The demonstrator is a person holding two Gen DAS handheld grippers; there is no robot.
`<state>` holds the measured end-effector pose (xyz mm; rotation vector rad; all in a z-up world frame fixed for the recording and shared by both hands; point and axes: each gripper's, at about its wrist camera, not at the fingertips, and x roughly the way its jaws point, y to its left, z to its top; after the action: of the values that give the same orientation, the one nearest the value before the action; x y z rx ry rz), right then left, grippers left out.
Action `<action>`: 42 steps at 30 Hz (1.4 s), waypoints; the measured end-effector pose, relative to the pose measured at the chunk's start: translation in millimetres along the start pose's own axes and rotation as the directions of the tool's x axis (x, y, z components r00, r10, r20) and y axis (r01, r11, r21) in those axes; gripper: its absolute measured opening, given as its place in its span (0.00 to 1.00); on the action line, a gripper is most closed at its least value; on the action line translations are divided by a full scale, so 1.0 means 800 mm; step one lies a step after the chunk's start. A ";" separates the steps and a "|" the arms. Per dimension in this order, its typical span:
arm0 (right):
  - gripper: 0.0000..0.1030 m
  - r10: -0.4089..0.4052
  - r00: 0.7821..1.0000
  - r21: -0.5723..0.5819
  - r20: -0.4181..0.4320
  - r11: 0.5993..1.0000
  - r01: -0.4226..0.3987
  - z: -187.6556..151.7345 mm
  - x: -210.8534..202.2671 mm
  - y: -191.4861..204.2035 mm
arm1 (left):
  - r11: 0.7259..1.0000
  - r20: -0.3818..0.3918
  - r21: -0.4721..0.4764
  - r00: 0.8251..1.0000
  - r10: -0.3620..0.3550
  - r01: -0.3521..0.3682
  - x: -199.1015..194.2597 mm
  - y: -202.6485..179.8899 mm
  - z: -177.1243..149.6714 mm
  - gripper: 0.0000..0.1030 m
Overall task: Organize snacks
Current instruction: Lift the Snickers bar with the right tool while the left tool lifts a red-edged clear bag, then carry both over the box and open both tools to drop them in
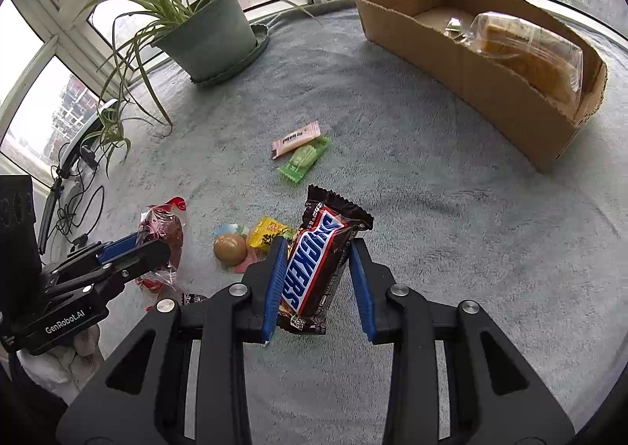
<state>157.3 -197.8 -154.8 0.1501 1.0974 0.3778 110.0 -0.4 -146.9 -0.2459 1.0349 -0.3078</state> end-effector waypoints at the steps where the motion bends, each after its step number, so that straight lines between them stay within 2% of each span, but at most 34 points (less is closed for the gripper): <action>1: 0.33 -0.001 1.000 -0.001 0.010 1.000 0.001 0.002 -0.005 -0.002 | 1.000 0.004 0.004 1.000 -0.001 0.001 -0.001 -0.002 0.003 0.29; 13: 0.33 -0.018 0.994 0.007 0.107 1.000 0.018 0.038 -0.050 -0.029 | 0.999 0.056 0.038 0.998 -0.023 0.021 -0.008 -0.026 0.046 0.29; 25: 0.33 -0.070 0.977 0.018 0.200 0.998 0.068 0.094 -0.098 -0.072 | 0.994 0.108 0.107 0.993 -0.036 0.025 -0.001 -0.065 0.102 0.29; 42: 0.33 -0.153 0.958 0.027 0.244 0.988 0.151 0.161 -0.106 -0.137 | 0.980 0.150 0.197 0.988 -0.044 0.014 0.046 -0.140 0.176 0.29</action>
<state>262.6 -321.8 -58.3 0.1156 0.8589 0.2098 235.0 -110.2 -69.1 -0.1054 0.8429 -0.4082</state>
